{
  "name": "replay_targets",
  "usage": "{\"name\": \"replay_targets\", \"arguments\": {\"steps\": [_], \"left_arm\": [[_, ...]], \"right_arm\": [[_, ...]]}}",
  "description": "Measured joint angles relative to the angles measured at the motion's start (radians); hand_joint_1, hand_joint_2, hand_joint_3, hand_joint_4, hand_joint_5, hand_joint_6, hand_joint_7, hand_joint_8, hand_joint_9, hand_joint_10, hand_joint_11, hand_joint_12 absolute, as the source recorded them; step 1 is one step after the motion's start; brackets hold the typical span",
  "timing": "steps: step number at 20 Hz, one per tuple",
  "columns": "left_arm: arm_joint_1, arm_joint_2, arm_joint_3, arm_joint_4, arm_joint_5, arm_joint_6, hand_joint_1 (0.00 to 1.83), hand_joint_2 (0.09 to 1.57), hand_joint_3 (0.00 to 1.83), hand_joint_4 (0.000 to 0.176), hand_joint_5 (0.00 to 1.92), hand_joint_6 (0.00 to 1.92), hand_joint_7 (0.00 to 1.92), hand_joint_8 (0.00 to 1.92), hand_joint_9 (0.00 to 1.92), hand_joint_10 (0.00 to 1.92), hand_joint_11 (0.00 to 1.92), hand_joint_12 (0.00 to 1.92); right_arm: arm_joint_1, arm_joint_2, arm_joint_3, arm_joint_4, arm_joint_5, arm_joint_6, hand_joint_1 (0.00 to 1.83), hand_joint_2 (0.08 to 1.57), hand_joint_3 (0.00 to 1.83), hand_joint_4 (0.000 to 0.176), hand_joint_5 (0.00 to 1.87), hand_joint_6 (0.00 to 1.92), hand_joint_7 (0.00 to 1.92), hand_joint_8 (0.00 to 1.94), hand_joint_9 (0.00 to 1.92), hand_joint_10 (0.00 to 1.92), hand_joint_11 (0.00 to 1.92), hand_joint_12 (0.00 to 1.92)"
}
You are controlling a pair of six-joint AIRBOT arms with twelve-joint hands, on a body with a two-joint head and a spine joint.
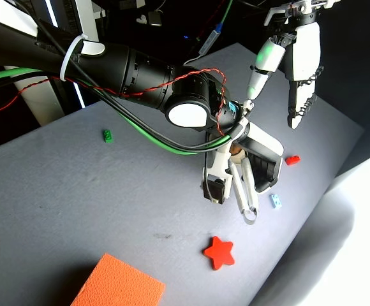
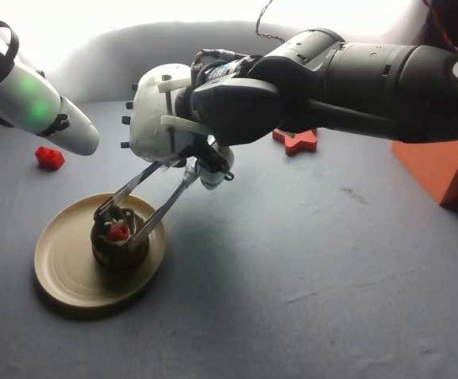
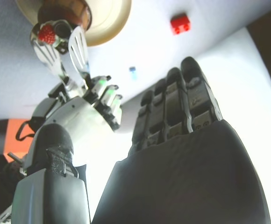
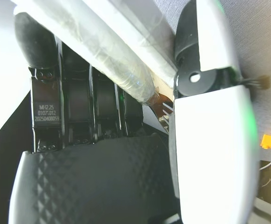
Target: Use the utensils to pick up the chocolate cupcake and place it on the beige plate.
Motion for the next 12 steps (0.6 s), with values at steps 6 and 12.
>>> {"name": "replay_targets", "arguments": {"steps": [6, 12], "left_arm": [[0.0, 0.0, 0.0, 0.0, 0.0, 0.0, 0.32, 1.15, 0.0, 0.0, 0.04, 0.0, 0.06, 0.0, 0.08, 0.0, 0.0, 0.27], [0.0, 0.0, 0.0, 0.0, 0.0, -0.001, 0.32, 1.15, 0.0, 0.0, 0.03, 0.0, 0.05, 0.0, 0.07, 0.0, 0.0, 0.21]], "right_arm": [[0.0, 0.0, 0.0, 0.0, 0.004, 0.0, 1.35, 1.22, 0.0, 0.0, 0.72, 1.14, 0.74, 1.42, 0.76, 1.56, 0.81, 1.49], [0.0, 0.0, 0.0, 0.0, 0.008, -0.014, 1.2, 1.22, 0.0, 0.0, 0.78, 1.14, 0.78, 1.51, 0.7, 1.53, 0.77, 1.56]]}}
